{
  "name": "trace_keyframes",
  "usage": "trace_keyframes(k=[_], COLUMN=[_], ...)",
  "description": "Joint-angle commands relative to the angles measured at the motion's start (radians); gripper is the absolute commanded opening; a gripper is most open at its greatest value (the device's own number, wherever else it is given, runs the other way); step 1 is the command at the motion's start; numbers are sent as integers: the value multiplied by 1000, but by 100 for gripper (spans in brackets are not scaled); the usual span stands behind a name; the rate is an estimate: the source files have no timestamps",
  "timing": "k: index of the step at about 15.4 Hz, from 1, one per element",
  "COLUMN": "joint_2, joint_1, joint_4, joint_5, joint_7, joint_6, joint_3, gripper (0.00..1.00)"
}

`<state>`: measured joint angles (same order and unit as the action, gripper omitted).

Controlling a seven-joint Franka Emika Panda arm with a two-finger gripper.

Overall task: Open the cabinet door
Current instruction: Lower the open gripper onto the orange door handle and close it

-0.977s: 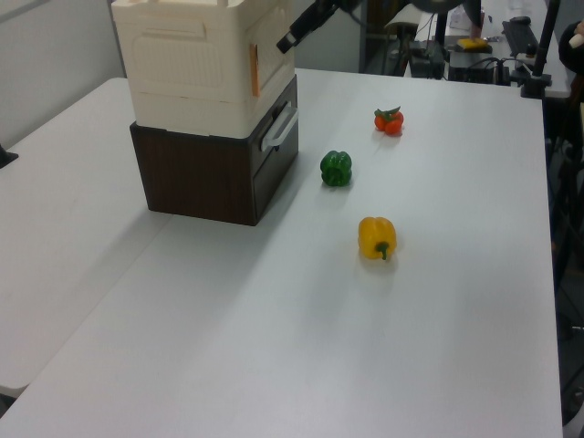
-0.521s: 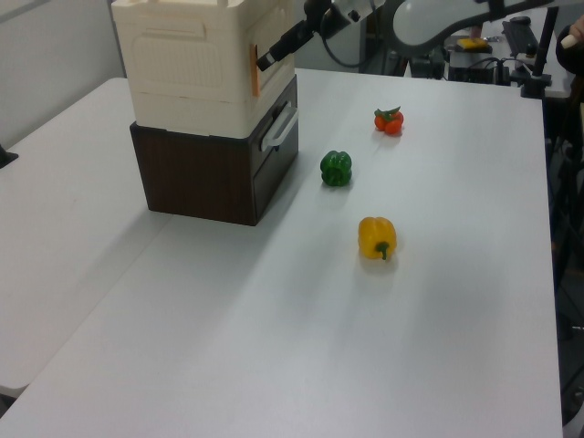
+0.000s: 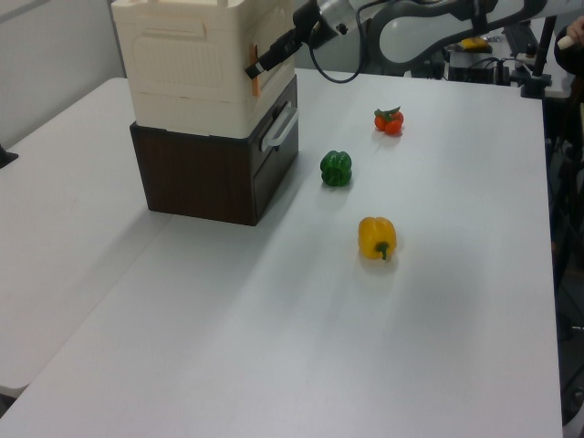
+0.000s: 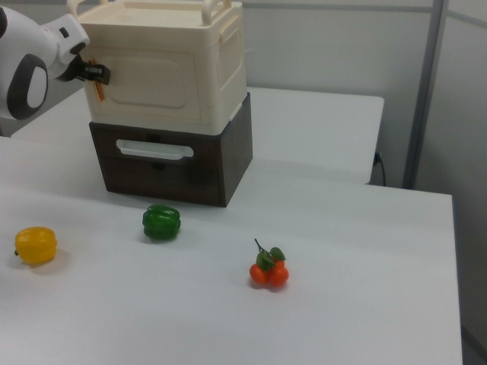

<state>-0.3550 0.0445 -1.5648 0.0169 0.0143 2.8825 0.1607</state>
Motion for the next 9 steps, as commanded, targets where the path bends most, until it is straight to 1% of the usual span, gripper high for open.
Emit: trace_keyframes(k=[1,3,4,6,7,9], joint_2=[-19,-19,-18,-16,-12,1], joint_1=[8,8,8,6,5,-2], joint_4=[20,17,15,14,12,-6], joint_5=[-44,-51,-51,-51,-49,-48], joint_7=[13,12,12,13,13,12], joint_6=[26,26,26,24,23,14], joint_3=[-1,-1,-1,-1,-1,-1], gripper=[37,26,25,13,10,9])
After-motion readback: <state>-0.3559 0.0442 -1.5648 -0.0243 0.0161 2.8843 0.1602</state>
